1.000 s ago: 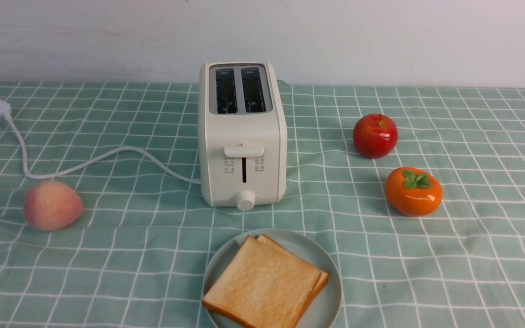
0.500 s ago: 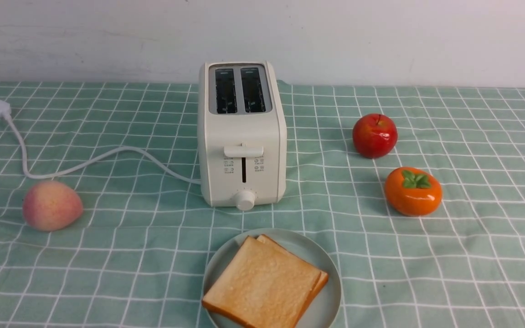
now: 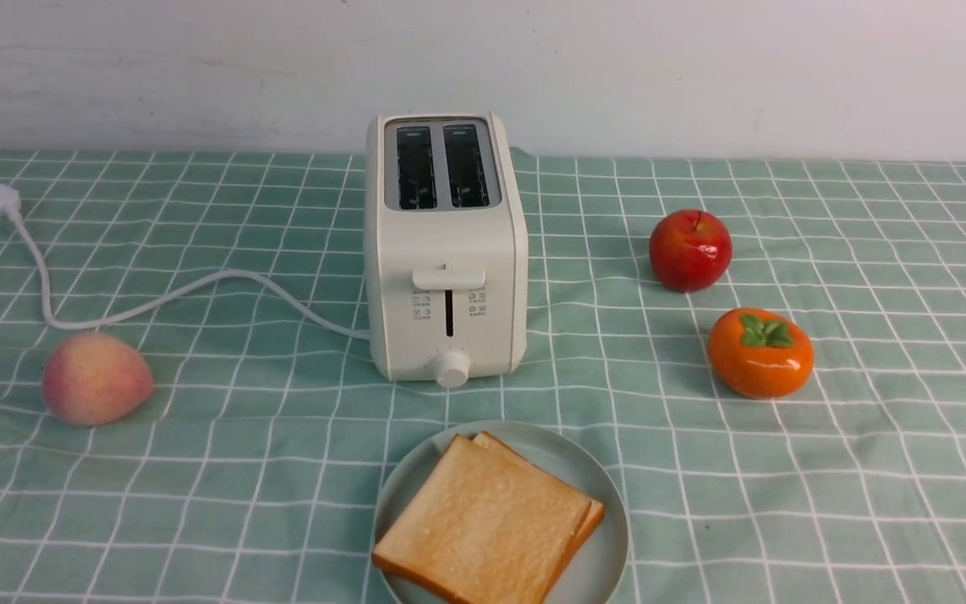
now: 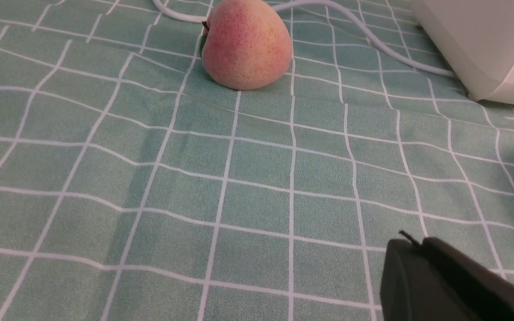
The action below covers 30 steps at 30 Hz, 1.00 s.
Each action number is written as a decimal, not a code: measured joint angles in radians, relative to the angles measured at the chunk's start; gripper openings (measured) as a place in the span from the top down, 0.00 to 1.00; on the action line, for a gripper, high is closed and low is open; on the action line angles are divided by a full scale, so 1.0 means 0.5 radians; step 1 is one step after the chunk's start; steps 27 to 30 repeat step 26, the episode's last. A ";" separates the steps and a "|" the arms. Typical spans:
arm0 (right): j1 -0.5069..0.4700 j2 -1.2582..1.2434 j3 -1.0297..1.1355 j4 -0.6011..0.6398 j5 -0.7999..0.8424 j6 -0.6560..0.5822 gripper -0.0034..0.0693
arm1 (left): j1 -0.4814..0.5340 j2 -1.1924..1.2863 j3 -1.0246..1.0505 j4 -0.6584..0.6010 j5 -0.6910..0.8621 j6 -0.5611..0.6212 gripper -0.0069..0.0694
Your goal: Take toasted bread from bread machine on blue coffee table place on plate.
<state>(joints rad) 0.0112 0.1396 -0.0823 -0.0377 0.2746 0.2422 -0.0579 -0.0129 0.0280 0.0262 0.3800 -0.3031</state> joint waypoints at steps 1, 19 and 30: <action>-0.008 -0.004 0.000 0.000 -0.006 0.000 0.90 | 0.000 0.000 0.000 0.000 0.000 0.000 0.89; -0.131 -0.180 0.205 0.000 0.160 -0.002 0.86 | 0.000 0.000 0.000 0.000 0.012 0.000 0.86; -0.131 -0.180 0.205 0.000 0.160 -0.002 0.85 | 0.000 0.000 0.000 0.000 0.012 0.000 0.86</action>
